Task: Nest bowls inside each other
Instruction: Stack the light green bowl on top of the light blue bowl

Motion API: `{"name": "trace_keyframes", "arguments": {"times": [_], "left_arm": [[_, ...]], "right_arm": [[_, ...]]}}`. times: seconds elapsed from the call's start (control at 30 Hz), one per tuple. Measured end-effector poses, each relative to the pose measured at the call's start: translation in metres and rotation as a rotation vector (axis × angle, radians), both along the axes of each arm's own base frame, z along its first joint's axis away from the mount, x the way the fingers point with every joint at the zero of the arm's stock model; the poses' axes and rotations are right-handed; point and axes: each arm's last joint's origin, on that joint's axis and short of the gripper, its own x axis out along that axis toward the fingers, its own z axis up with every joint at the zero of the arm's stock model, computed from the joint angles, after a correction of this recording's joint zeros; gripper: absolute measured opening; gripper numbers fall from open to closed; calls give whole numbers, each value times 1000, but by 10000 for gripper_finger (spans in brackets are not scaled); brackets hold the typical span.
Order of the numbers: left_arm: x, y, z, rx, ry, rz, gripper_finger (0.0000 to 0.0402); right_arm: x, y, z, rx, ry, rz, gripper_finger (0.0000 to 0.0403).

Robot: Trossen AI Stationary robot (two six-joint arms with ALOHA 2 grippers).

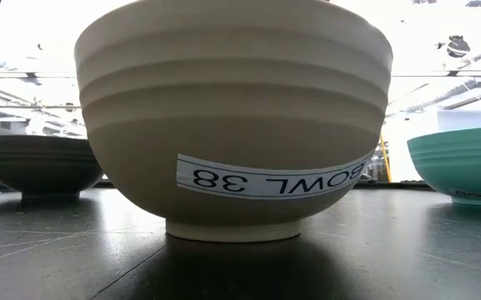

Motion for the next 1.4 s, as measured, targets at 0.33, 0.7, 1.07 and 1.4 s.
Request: {"name": "trace_keyframes", "arguments": {"times": [0.33,0.7,1.07,1.4], "left_arm": [[-2,-12,0,0,6,-31,280],[-10,-32,3,52,22,-63,280],[-63,-6,73,88,-131,65,280],[-112,3,105,151,-244,147,280]], "right_arm": [[1,-3,2,-41,-26,-67,187],[-2,-27,2,-223,4,-280,187],[-29,-24,19,-225,-52,-276,187],[-58,-16,4,-176,-74,-266,187]]}}
